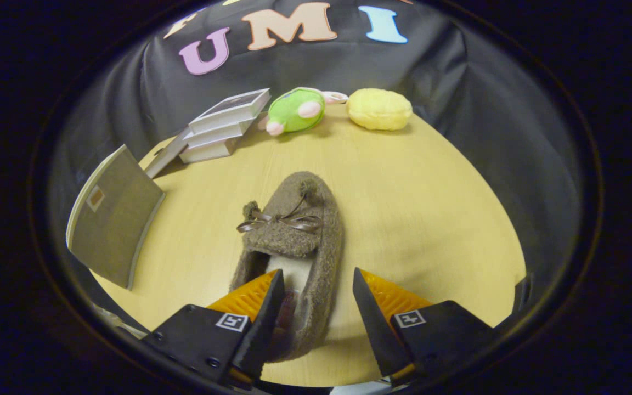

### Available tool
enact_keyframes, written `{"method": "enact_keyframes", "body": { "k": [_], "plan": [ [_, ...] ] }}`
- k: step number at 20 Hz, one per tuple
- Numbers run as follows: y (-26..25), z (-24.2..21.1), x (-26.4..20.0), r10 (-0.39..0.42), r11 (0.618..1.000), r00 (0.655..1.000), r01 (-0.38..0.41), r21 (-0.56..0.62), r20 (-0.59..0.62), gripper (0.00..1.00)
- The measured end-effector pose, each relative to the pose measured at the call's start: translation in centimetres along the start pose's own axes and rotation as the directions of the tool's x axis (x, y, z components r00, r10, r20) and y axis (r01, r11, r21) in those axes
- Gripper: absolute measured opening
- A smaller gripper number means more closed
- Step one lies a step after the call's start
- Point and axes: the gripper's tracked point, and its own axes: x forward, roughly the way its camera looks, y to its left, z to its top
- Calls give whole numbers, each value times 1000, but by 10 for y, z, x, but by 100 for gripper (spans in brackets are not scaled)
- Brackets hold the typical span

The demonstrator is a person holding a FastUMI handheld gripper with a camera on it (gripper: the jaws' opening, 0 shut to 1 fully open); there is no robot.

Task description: Open the storage box then place both shoes into the box .Put the left shoe in first, then the right shoe, with the right side of both shoes facing outward in a uniform manner.

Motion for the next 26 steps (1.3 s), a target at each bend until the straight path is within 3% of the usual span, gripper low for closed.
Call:
{"method": "enact_keyframes", "body": {
  "k": [4, 9, 11, 19, 22, 26],
  "plan": [
    [3, 2, 4, 43, 997, 998, -40, 71, -45, 44],
    [-10, -1, 5, -14, 986, 997, 28, 165, -82, 8],
    [-12, 1, 3, -23, 973, 995, 46, 225, -102, 3],
    [14, 24, -33, -51, 942, 997, 70, 329, -64, 3],
    [39, 37, -53, -67, 947, 997, 72, 314, -29, 3],
    [92, 53, -74, -29, 941, 1000, 26, 337, 4, 3]
  ]
}}
